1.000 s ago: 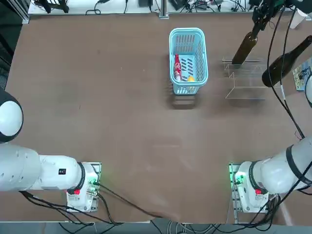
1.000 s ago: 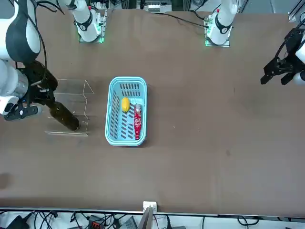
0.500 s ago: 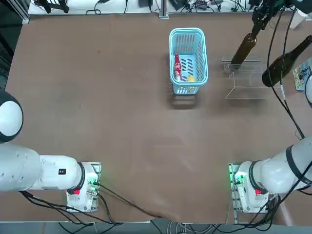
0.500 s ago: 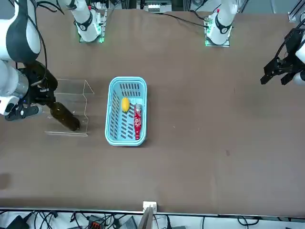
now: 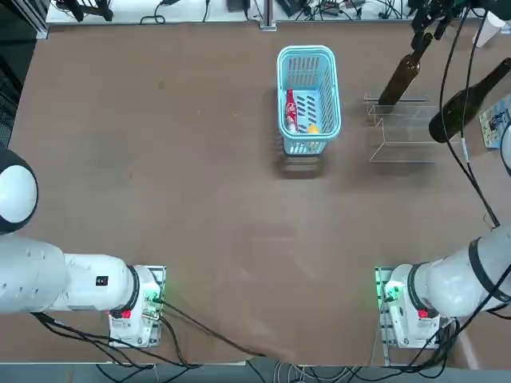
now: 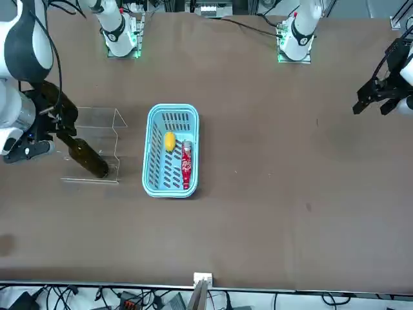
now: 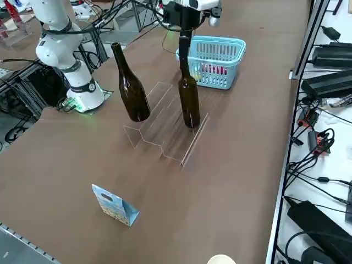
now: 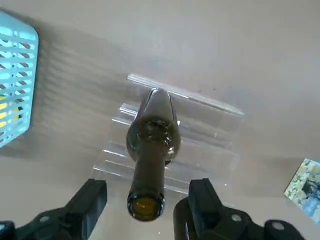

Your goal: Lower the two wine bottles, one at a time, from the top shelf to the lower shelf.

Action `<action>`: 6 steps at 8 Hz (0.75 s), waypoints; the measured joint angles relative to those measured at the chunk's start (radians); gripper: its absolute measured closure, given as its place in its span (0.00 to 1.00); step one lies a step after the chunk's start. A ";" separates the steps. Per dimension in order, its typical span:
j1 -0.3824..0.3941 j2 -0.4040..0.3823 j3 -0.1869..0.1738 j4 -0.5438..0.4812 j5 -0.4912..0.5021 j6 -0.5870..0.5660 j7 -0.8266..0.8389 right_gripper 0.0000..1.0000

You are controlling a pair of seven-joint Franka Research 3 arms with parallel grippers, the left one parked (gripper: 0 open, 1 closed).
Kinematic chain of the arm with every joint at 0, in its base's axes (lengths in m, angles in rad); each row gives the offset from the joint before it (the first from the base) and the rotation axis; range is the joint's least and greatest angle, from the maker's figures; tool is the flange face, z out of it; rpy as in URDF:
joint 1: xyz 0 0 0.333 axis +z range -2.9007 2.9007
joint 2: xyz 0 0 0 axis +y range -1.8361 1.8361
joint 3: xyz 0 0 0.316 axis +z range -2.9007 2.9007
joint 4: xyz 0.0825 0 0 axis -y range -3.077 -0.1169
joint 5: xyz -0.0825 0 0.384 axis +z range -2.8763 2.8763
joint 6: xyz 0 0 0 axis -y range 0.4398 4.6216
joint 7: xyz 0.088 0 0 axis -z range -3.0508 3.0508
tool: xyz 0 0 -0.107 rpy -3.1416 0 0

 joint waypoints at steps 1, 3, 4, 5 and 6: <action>0.000 -0.017 0.000 0.014 -0.001 -0.001 -0.003 0.00; 0.001 -0.082 0.000 0.038 -0.026 -0.014 -0.007 0.00; 0.001 -0.122 0.000 0.040 -0.037 -0.037 -0.007 0.00; -0.001 -0.163 0.000 0.040 -0.041 -0.073 -0.008 0.00; -0.006 -0.197 -0.003 0.039 -0.045 -0.117 -0.008 0.00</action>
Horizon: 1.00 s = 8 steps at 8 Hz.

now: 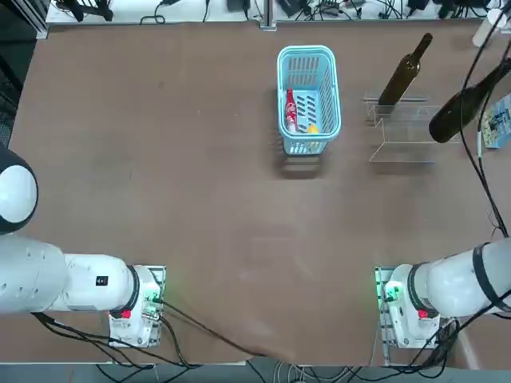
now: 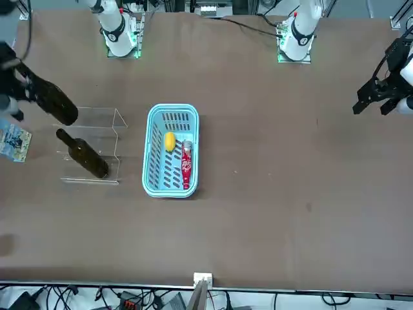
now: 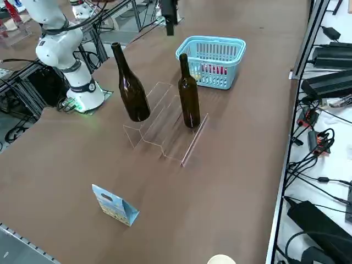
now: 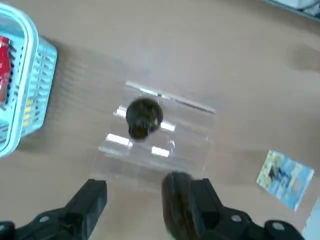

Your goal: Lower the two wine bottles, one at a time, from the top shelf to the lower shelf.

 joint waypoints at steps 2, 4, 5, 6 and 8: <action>-0.021 -0.055 -0.019 -0.019 -0.019 -0.046 -0.039 0.00; -0.033 -0.087 -0.088 -0.050 -0.026 -0.058 -0.122 0.03; -0.037 -0.102 -0.124 -0.074 -0.026 -0.062 -0.146 0.03; -0.040 -0.124 -0.147 -0.111 -0.026 -0.063 -0.155 0.03; -0.040 -0.174 -0.154 -0.180 -0.026 -0.060 -0.154 0.03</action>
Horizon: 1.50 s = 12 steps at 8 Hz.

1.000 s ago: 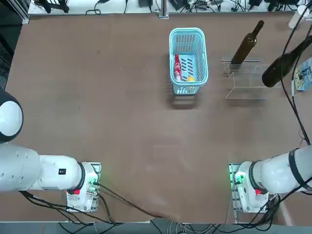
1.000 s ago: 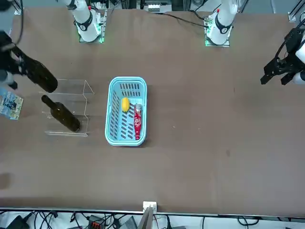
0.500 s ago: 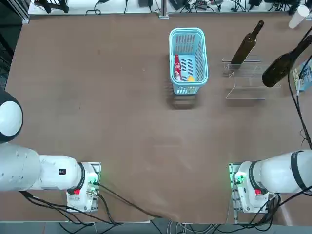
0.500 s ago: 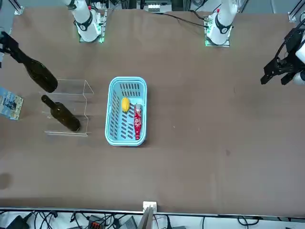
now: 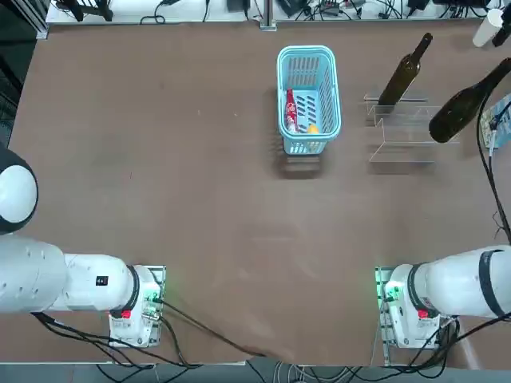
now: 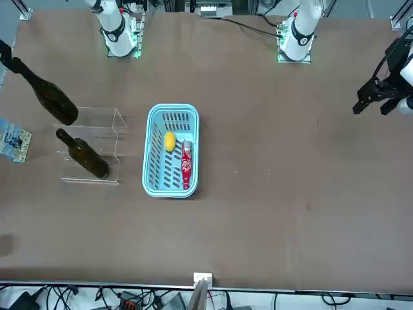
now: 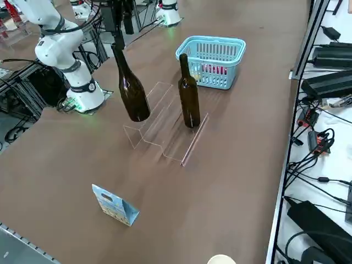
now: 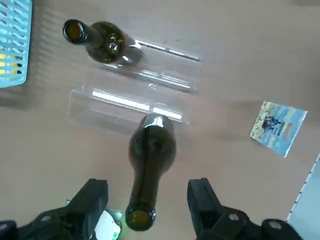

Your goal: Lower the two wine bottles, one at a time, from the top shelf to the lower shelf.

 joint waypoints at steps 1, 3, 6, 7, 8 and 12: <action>0.000 -0.024 0.001 -0.032 -0.004 0.006 0.012 0.04; 0.001 -0.063 0.002 -0.090 -0.020 0.020 0.037 0.04; 0.002 -0.079 0.003 -0.138 -0.033 0.040 0.042 0.06; 0.002 -0.083 0.004 -0.153 -0.035 0.048 0.043 0.07; 0.002 -0.084 0.005 -0.162 -0.037 0.052 0.051 0.08; 0.002 -0.085 0.009 -0.183 -0.037 0.054 0.067 0.13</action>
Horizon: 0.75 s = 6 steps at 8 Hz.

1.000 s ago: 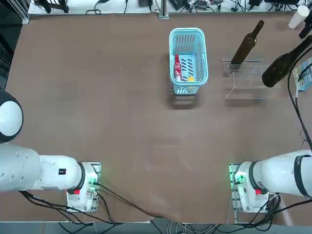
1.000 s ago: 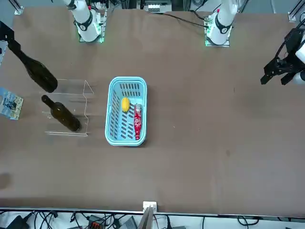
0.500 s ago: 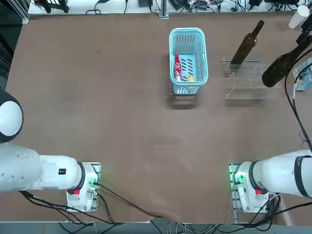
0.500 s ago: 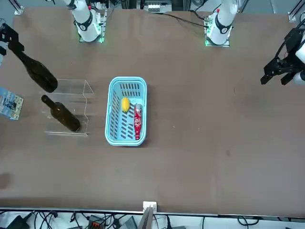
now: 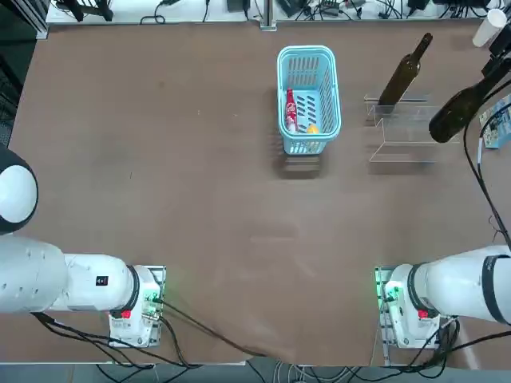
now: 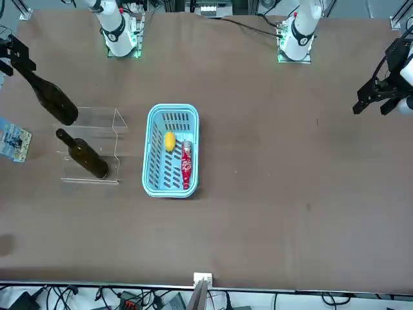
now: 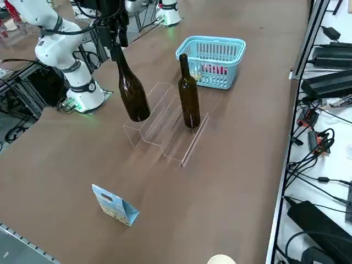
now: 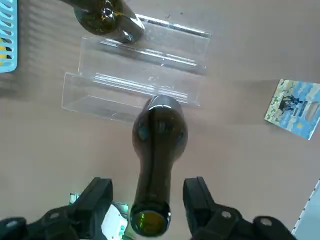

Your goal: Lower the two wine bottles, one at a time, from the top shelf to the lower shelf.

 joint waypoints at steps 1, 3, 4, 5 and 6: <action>0.000 0.000 0.000 -0.004 -0.001 0.000 0.000 0.14; 0.000 0.000 0.000 -0.007 -0.004 0.000 0.001 0.18; 0.000 0.000 0.000 -0.008 -0.005 0.000 0.001 0.19; 0.000 0.000 0.000 -0.009 -0.006 -0.001 0.001 0.21; 0.000 0.000 -0.001 -0.009 -0.006 -0.002 0.001 0.25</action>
